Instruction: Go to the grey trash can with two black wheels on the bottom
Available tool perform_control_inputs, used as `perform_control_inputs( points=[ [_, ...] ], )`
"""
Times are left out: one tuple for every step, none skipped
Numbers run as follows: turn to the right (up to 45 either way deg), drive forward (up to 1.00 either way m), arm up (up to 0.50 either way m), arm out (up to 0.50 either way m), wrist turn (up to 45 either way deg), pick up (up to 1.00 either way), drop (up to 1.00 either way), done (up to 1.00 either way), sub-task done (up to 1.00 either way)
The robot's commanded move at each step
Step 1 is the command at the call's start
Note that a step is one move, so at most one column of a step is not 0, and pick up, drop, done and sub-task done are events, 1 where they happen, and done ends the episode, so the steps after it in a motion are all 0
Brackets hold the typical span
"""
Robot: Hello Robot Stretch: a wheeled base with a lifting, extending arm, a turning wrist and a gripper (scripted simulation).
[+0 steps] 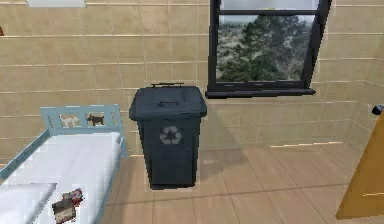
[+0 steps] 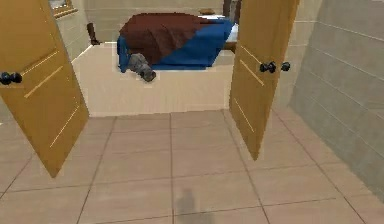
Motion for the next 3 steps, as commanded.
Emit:
perform_control_inputs(
  points=[
    [-3.0,0.00,0.00,0.00,0.0,0.00,0.00,0.00,0.00],
    [0.0,0.60,0.00,0.00,0.0,0.00,0.00,0.00,0.00],
    [0.0,0.00,0.00,0.00,0.0,0.00,0.00,1.00,0.00]
  ],
)
